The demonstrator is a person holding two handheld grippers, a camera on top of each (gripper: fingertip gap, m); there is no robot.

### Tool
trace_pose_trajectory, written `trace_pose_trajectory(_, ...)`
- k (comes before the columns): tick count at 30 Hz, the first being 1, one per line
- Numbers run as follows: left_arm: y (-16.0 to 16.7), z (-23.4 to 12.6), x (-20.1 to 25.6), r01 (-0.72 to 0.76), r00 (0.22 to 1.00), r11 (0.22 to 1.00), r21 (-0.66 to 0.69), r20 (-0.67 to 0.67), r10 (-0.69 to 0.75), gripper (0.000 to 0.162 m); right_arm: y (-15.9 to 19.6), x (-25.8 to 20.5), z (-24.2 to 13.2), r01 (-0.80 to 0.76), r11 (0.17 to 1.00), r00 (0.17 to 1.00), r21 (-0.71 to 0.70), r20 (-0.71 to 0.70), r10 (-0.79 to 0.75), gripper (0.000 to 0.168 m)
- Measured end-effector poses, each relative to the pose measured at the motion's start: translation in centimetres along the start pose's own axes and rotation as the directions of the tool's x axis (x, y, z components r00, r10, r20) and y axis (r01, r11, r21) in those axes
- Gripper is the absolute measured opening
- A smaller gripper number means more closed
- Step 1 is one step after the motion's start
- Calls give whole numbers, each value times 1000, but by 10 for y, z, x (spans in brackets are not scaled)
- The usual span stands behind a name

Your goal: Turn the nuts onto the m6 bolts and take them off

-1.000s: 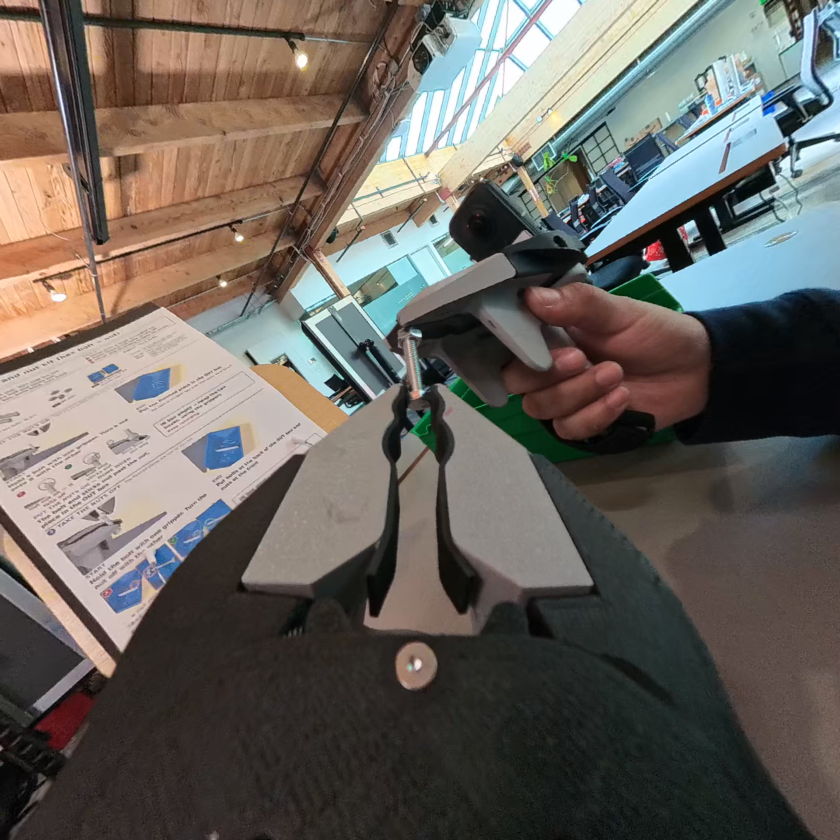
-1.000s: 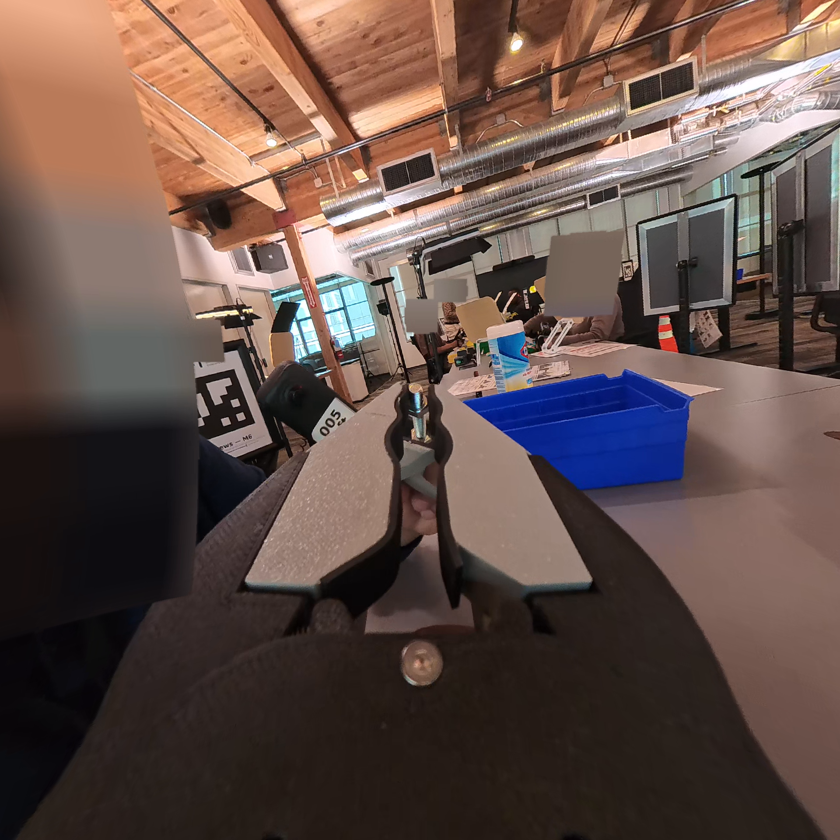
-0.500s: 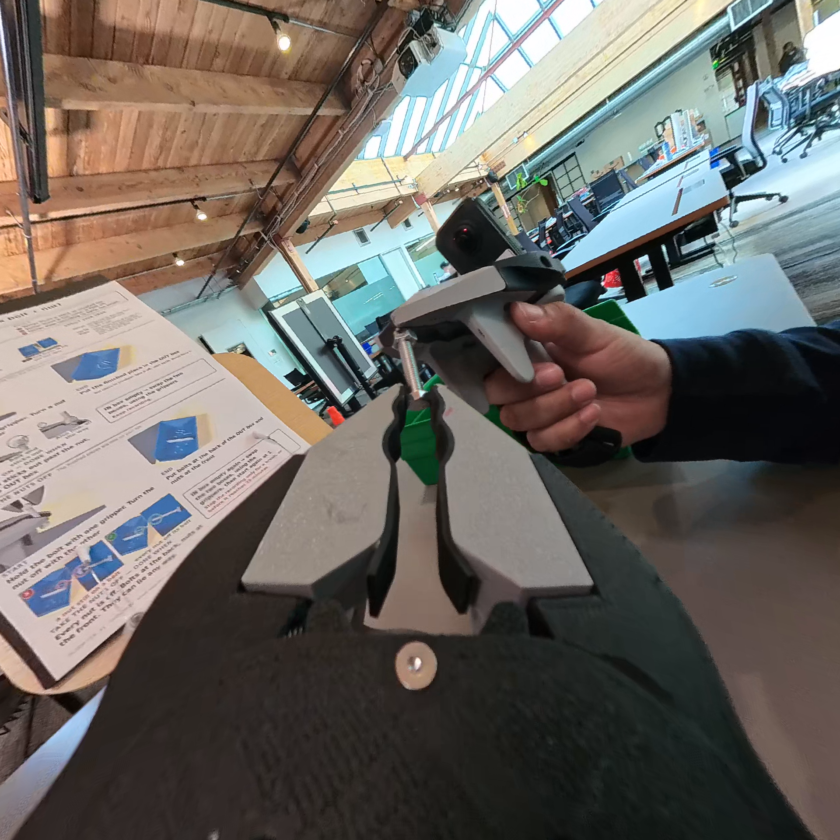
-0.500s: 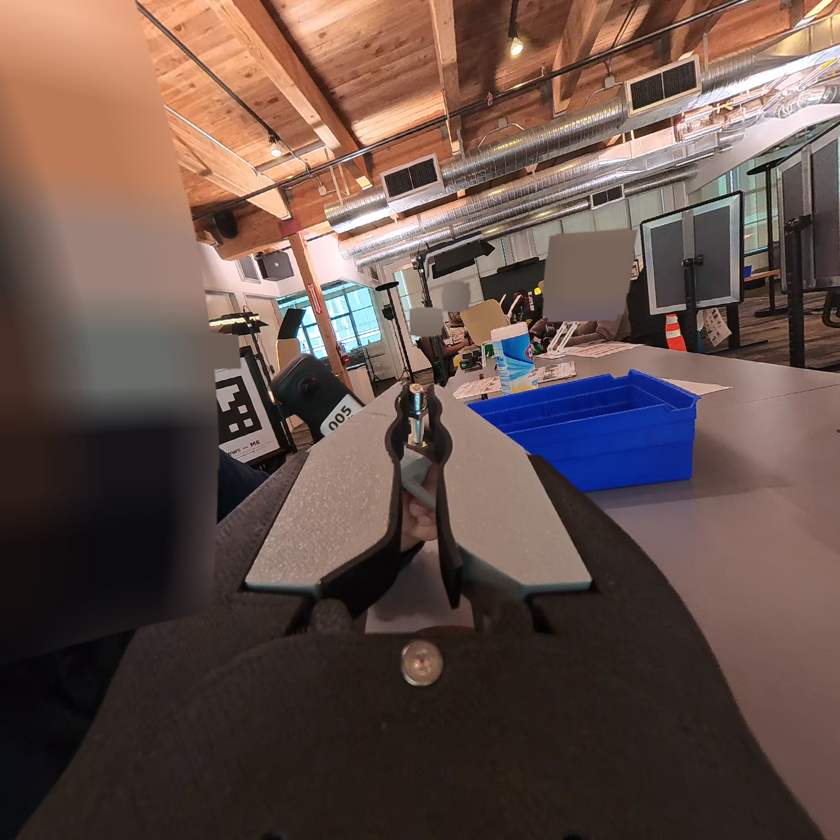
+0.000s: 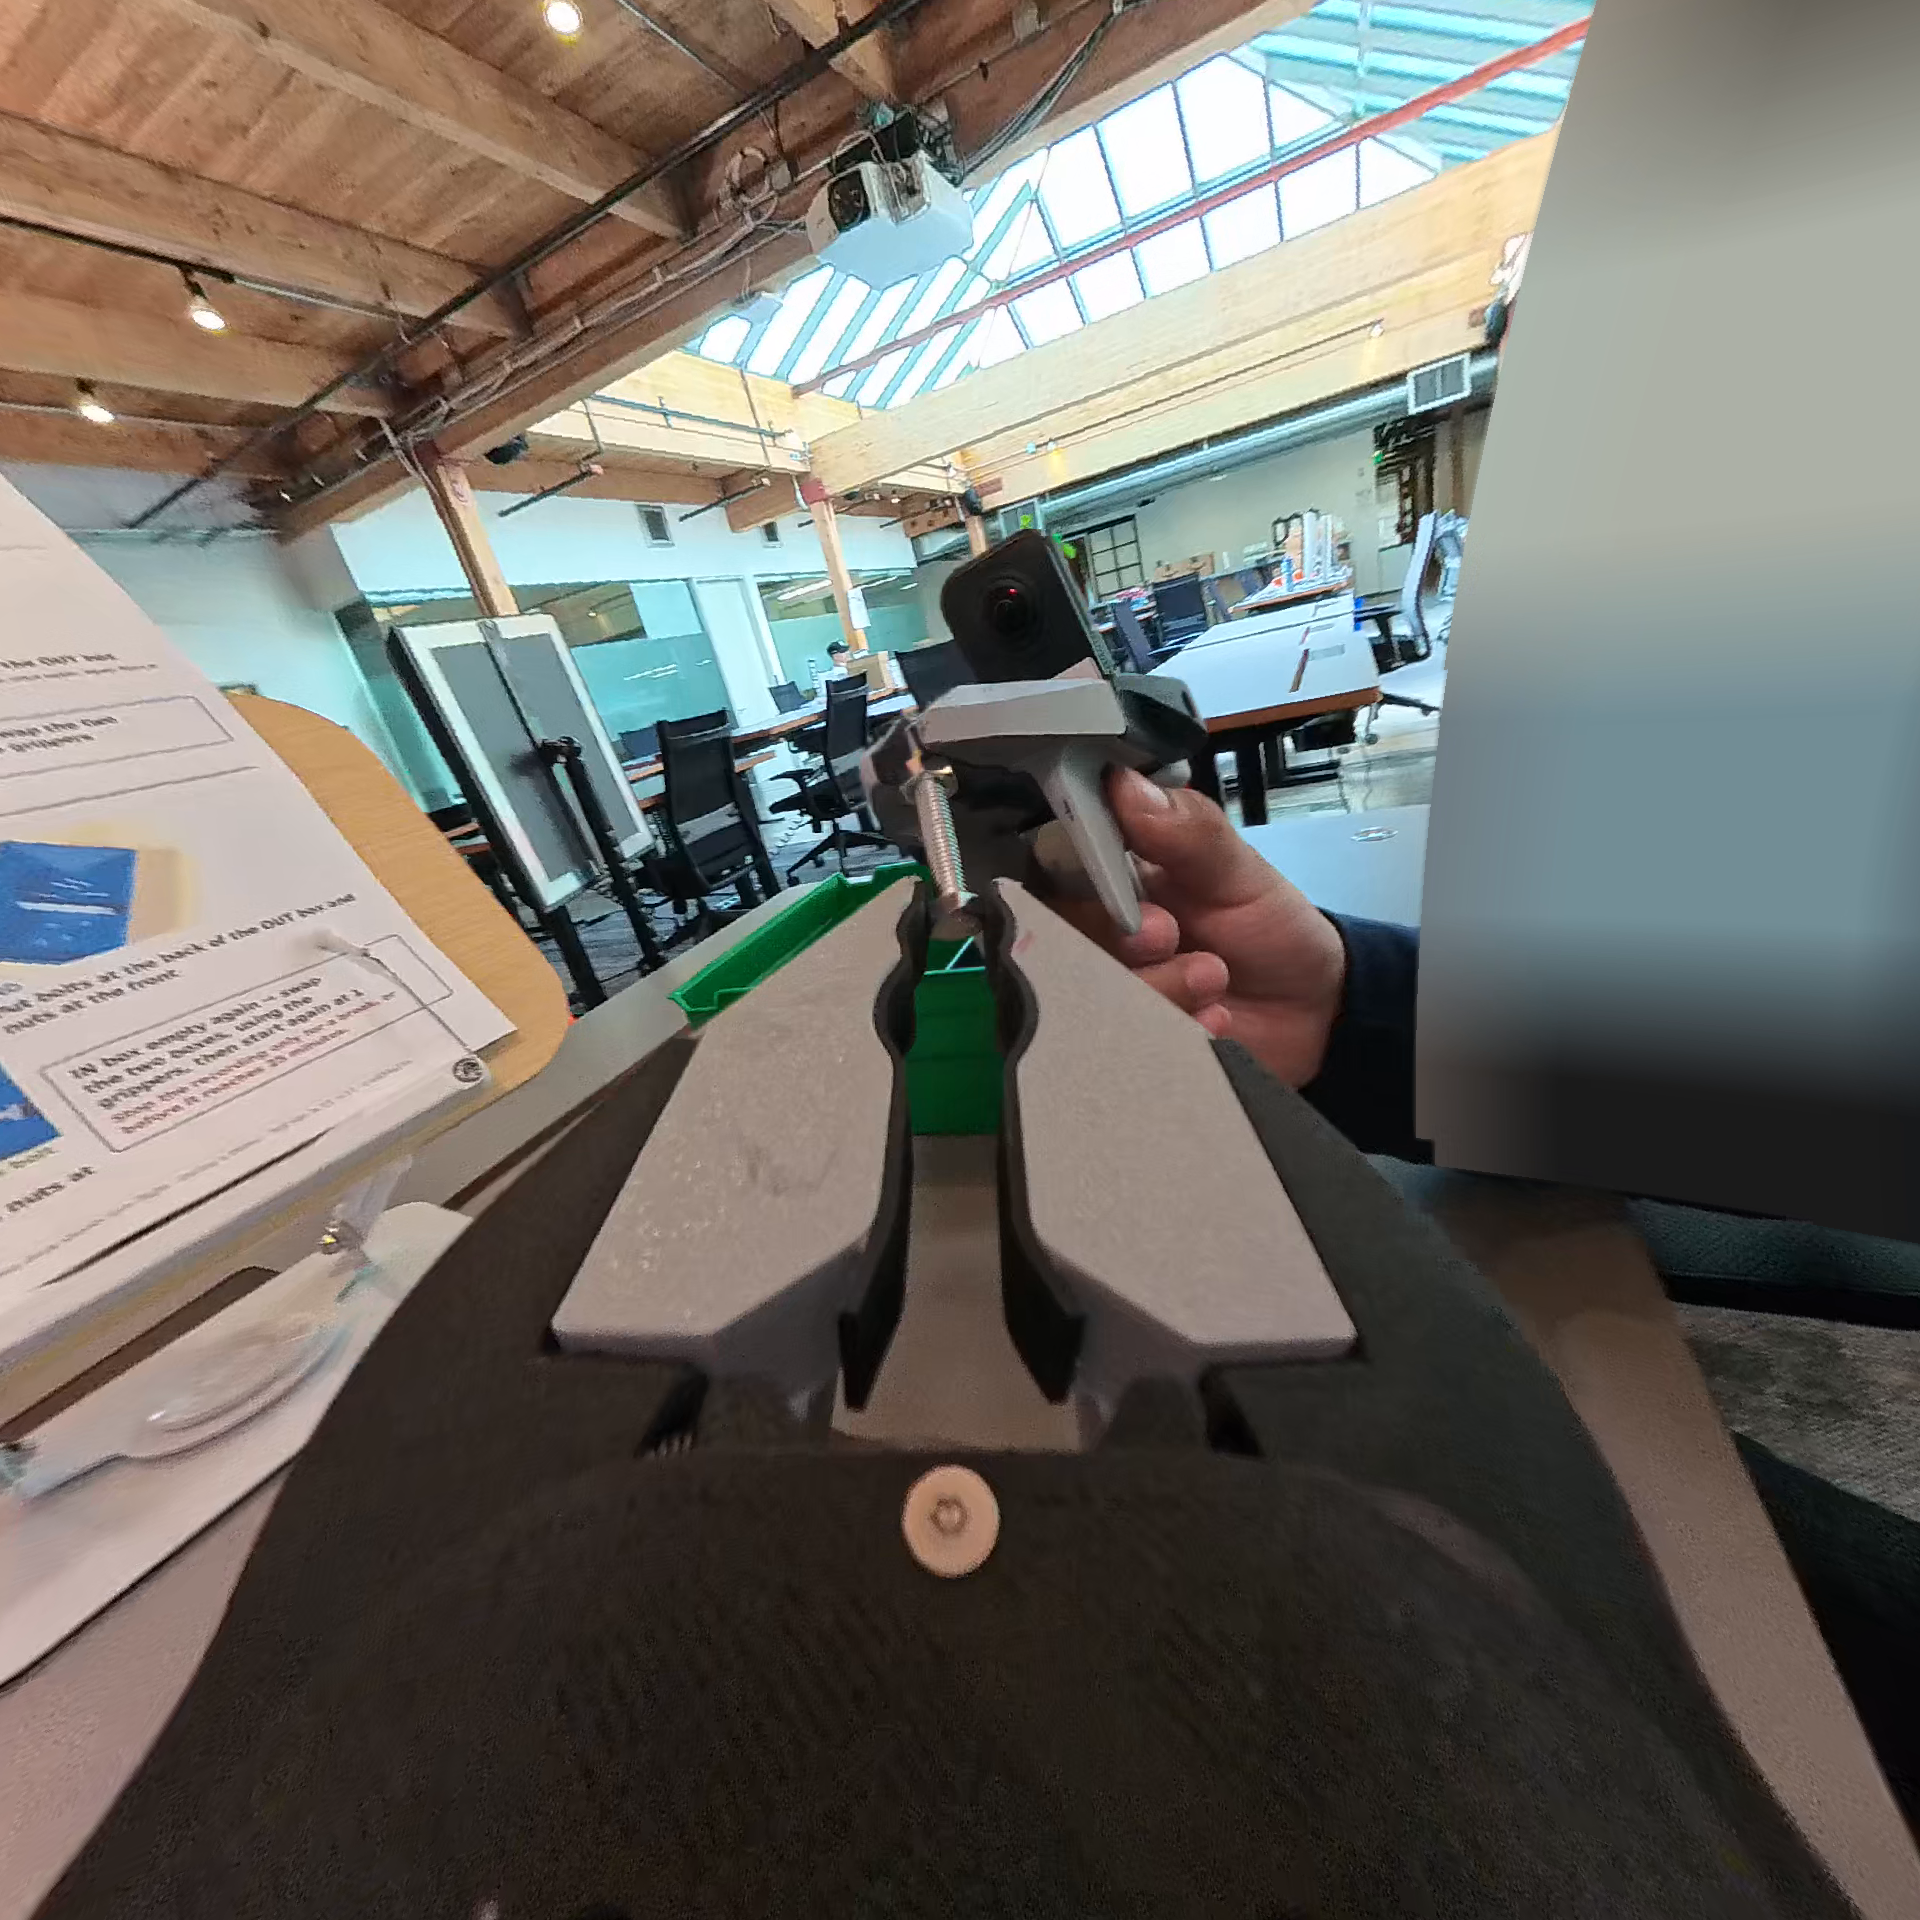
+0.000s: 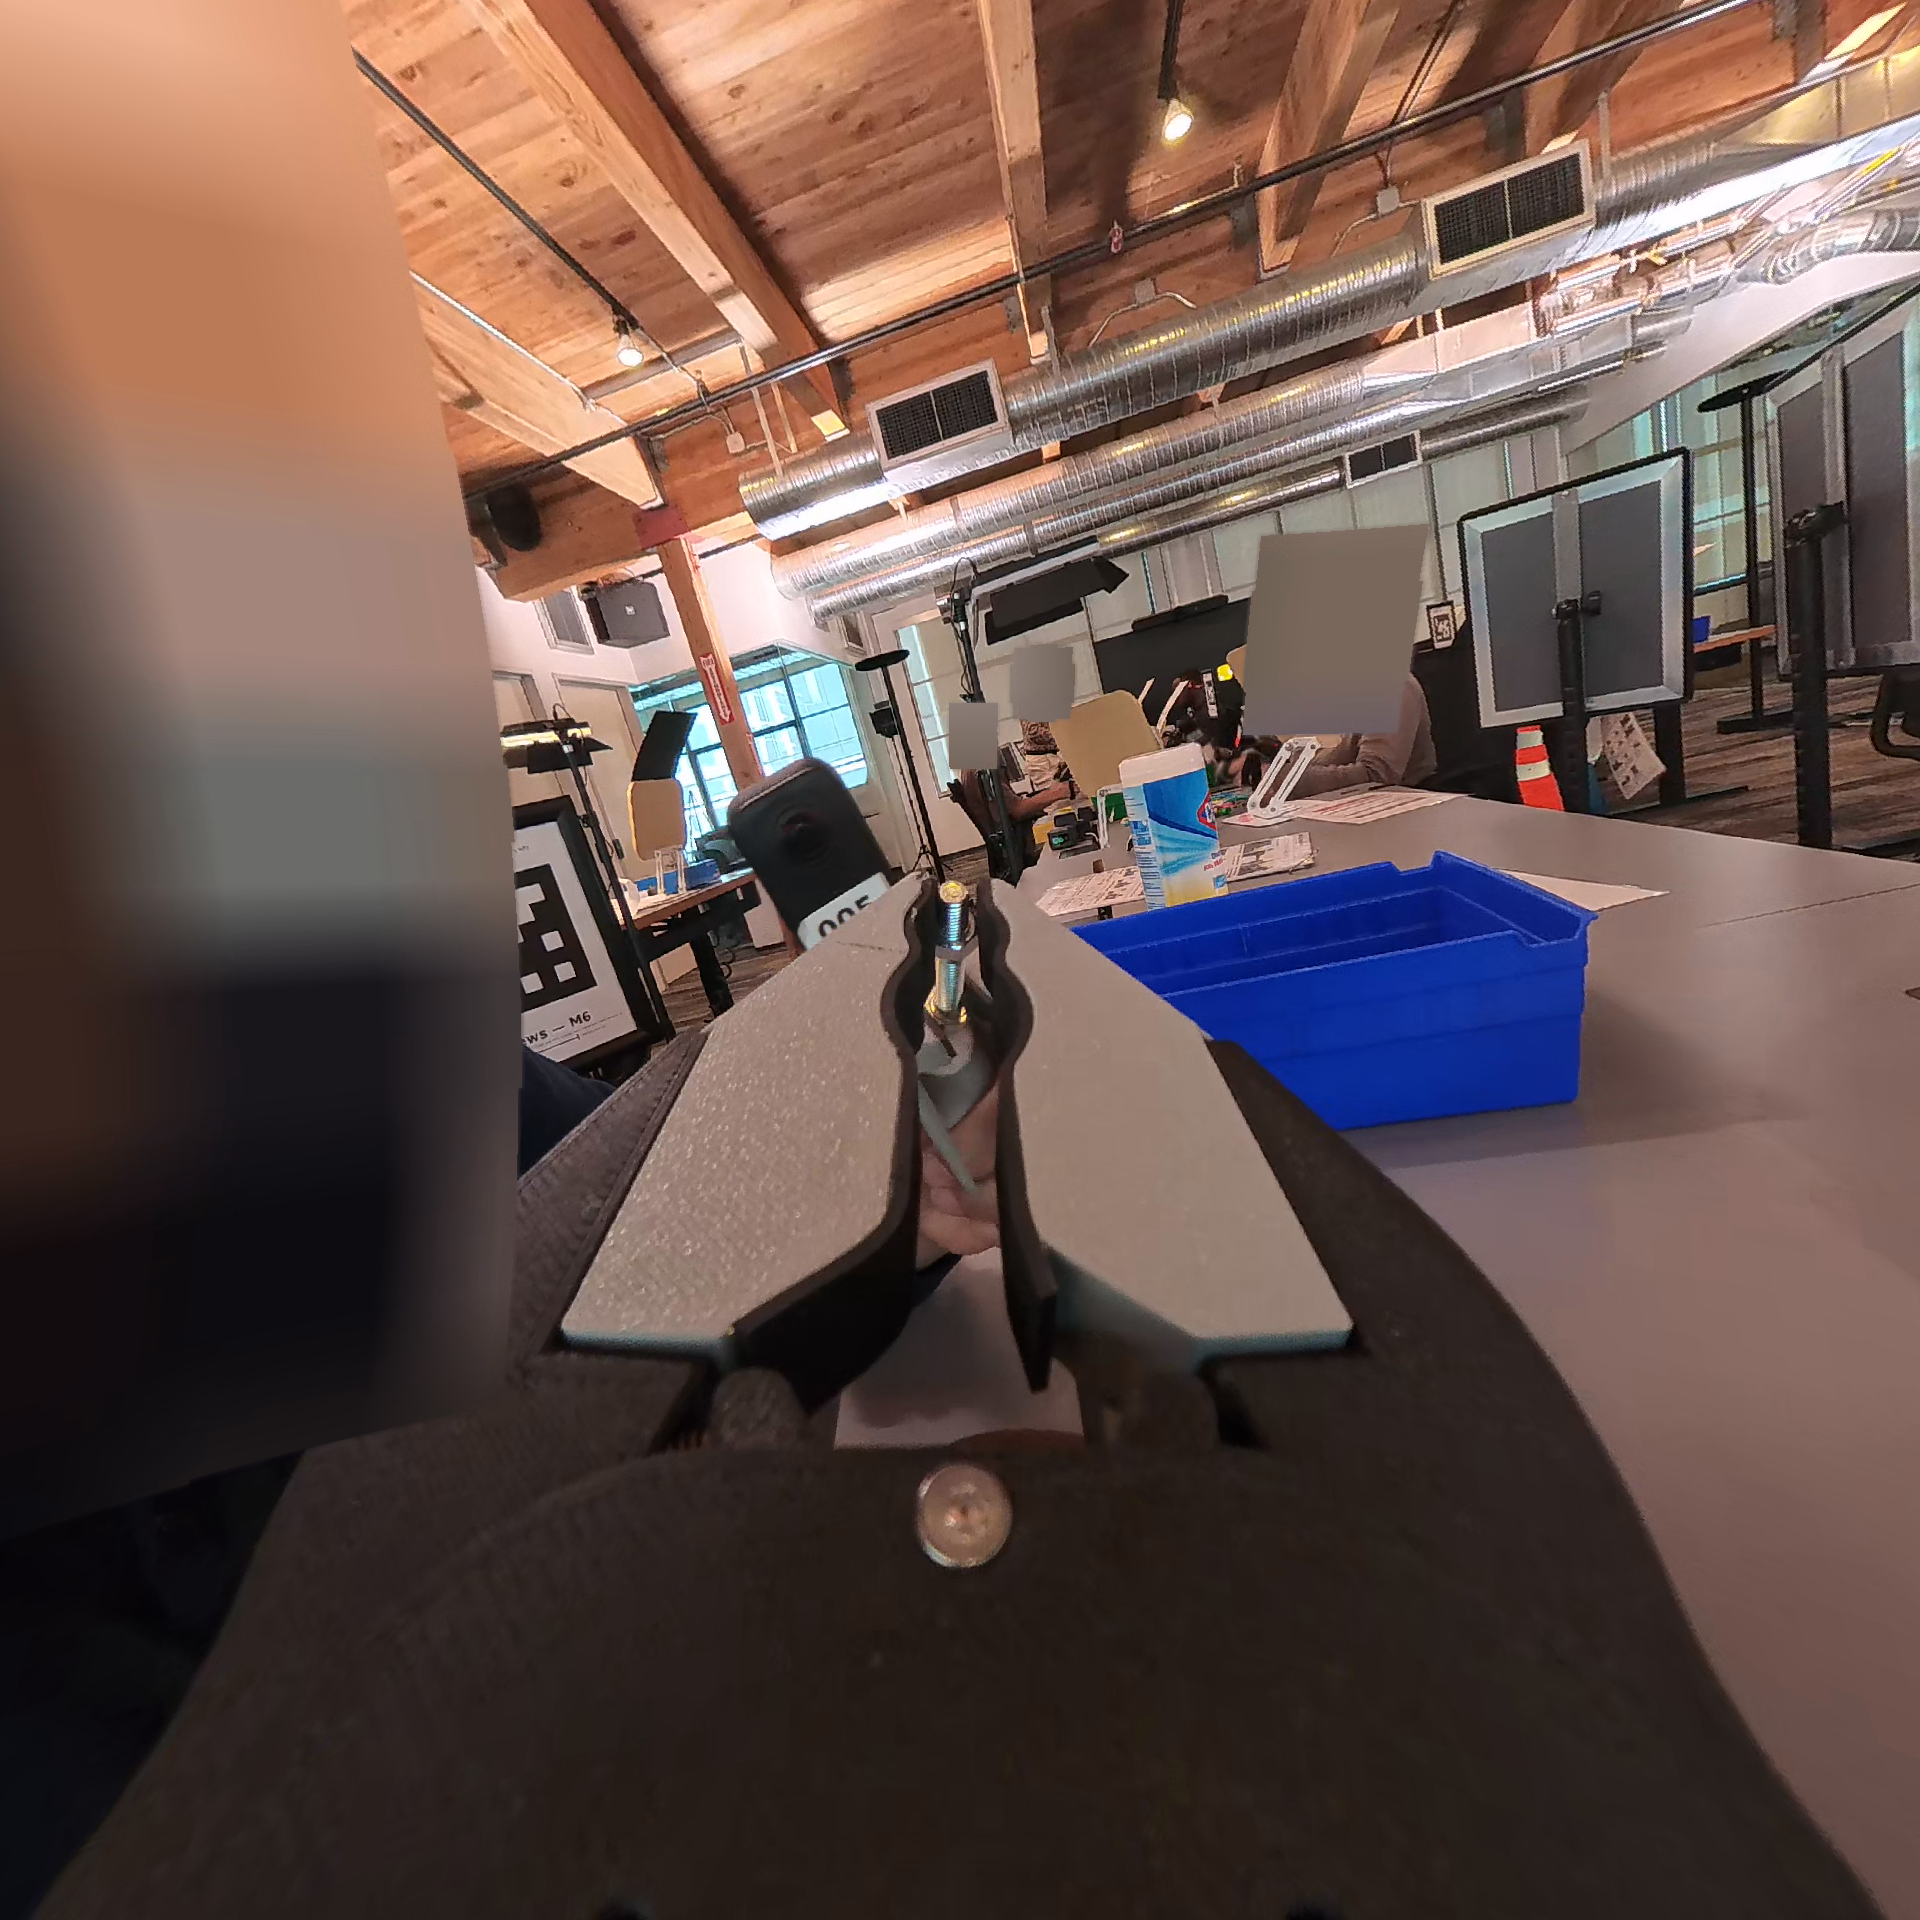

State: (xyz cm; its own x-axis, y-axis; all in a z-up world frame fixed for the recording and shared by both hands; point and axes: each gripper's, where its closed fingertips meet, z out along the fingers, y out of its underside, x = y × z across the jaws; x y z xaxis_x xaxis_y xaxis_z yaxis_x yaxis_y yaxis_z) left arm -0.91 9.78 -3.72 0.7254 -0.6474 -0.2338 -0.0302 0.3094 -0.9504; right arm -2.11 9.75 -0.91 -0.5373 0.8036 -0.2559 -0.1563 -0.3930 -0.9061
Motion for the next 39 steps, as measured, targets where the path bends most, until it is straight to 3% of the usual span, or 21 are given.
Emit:
trace_pose_trajectory(1,0,0,0,17,1000,1000,4,-8,-17,8,0,0,0,0,1000,1000,0,-1,0,4)
trace_pose_trajectory(9,0,0,1,82,996,997,9,-47,-81,8,0,0,0,-2,1000,1000,1,0,2,4)
trace_pose_trajectory(20,27,9,3,20,999,992,-127,-31,-24,8,12,8,5,-2,999,999,-49,-42,0,2)
trace_pose_trajectory(39,35,9,-4,40,999,986,-159,1,-41,8,14,19,3,-69,996,995,-49,-72,65,3)
